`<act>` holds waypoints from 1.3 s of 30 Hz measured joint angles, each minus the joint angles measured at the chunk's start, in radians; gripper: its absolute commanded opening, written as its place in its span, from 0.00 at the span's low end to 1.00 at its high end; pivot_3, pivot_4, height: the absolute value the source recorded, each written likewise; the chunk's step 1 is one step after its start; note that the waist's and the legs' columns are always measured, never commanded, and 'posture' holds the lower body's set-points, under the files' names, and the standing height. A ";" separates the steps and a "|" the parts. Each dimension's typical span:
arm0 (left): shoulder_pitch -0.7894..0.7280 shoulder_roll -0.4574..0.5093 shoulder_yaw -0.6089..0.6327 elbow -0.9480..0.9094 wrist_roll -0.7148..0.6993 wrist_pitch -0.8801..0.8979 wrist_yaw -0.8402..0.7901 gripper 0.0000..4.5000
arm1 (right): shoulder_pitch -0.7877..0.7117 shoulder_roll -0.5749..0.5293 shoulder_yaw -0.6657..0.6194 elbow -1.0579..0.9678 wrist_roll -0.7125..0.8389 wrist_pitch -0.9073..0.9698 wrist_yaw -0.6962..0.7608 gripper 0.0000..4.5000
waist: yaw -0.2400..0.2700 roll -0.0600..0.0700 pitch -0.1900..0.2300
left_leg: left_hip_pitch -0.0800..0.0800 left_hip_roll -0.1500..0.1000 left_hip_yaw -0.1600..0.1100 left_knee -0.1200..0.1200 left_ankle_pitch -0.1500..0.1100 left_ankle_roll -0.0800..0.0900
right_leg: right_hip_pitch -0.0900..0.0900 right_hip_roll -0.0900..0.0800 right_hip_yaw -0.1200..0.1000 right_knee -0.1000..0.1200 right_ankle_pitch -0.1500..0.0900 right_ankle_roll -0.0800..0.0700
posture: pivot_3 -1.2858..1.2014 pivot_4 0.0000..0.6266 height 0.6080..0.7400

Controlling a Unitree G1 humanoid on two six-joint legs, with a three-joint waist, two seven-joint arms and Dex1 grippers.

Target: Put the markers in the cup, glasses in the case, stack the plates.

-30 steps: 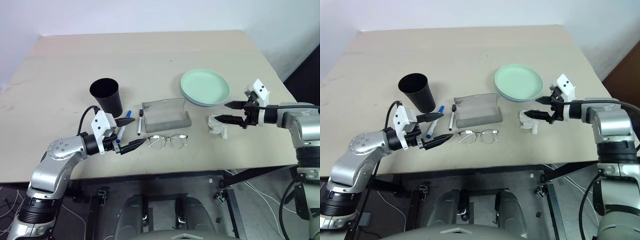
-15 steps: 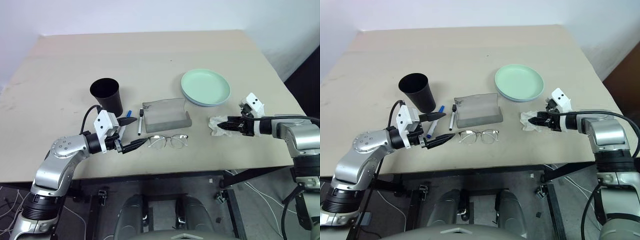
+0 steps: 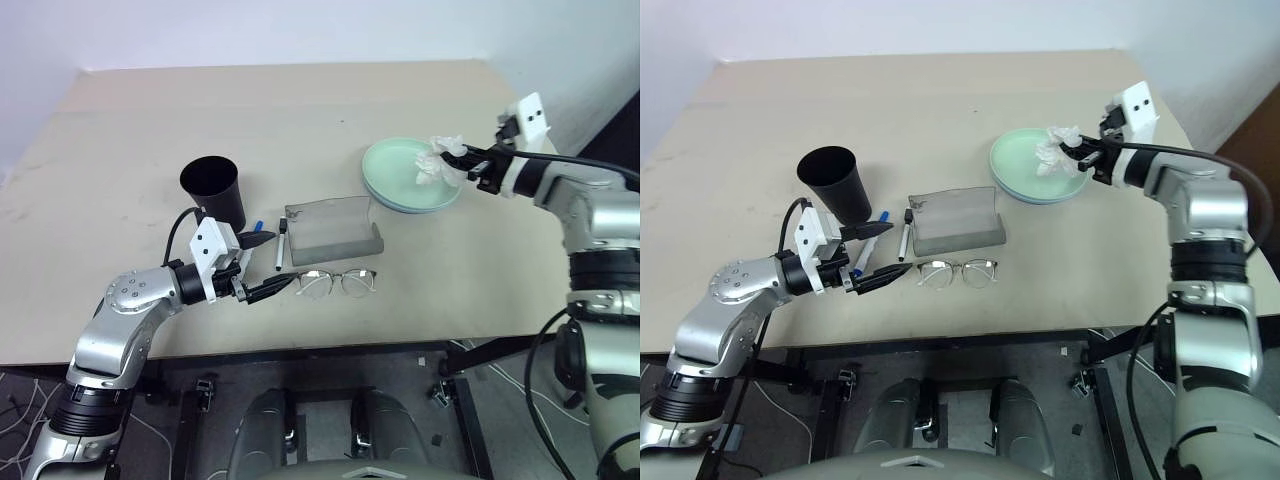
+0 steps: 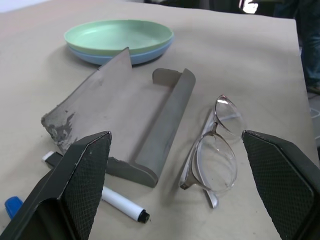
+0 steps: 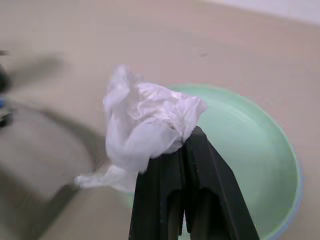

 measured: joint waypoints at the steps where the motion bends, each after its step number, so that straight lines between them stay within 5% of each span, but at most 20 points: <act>1: 0.000 -0.002 0.000 -0.001 0.000 0.000 0.001 0.98 | -0.015 0.014 0.011 0.047 -0.016 -0.025 -0.012 0.00 | 0.001 0.000 0.000 | 0.000 0.000 0.000 0.000 0.000 0.000 | 0.000 0.000 0.000 0.000 0.000 0.000 | 0.52 0.24 0.70; 5: 0.000 -0.005 -0.003 -0.003 0.002 -0.001 0.007 0.98 | -0.144 0.100 0.060 0.390 -0.114 -0.190 -0.100 0.00 | -0.003 0.000 0.000 | -0.001 0.000 0.002 0.000 0.001 0.000 | -0.002 0.001 0.001 0.001 0.000 0.000 | 0.52 0.24 0.70; 8: 0.001 -0.005 -0.003 -0.003 0.005 -0.002 0.011 0.98 | -0.215 0.121 0.074 0.544 -0.160 -0.223 -0.149 0.14 | -0.002 0.000 0.000 | -0.004 0.000 0.002 0.000 0.004 -0.005 | -0.005 0.001 0.001 0.002 0.000 0.001 | 0.52 0.24 0.70; 20: 0.018 -0.019 0.000 -0.017 0.003 -0.009 0.041 0.98 | -0.247 0.124 0.071 0.614 -0.187 -0.282 -0.089 1.00 | -0.004 0.000 0.000 | -0.005 0.000 0.003 0.001 0.004 -0.005 | -0.008 0.003 0.003 0.006 0.001 0.001 | 0.52 0.24 0.70; 26: 0.032 -0.019 0.007 -0.018 -0.003 -0.009 0.042 0.98 | -0.282 0.067 0.077 0.559 -0.206 -0.171 -0.072 1.00 | -0.003 0.000 0.000 | -0.005 0.000 0.004 0.001 0.005 -0.004 | -0.009 0.001 0.004 0.007 0.001 0.001 | 0.52 0.24 0.70; 32: 0.030 -0.019 0.009 -0.024 -0.004 0.005 0.064 0.98 | -0.283 0.073 0.096 0.271 -0.109 0.143 0.160 1.00 | -0.007 0.001 0.000 | -0.004 0.001 0.004 0.001 0.003 -0.002 | -0.011 0.001 0.005 0.012 0.001 0.001 | 0.52 0.24 0.70; 39: 0.041 -0.019 0.014 -0.025 -0.004 0.006 0.081 0.98 | -0.151 0.086 0.271 -0.010 -0.096 0.237 0.362 1.00 | 0.003 0.000 0.000 | -0.005 -0.002 0.004 0.003 0.004 0.001 | -0.011 -0.002 0.004 0.014 0.001 0.001 | 0.52 0.24 0.70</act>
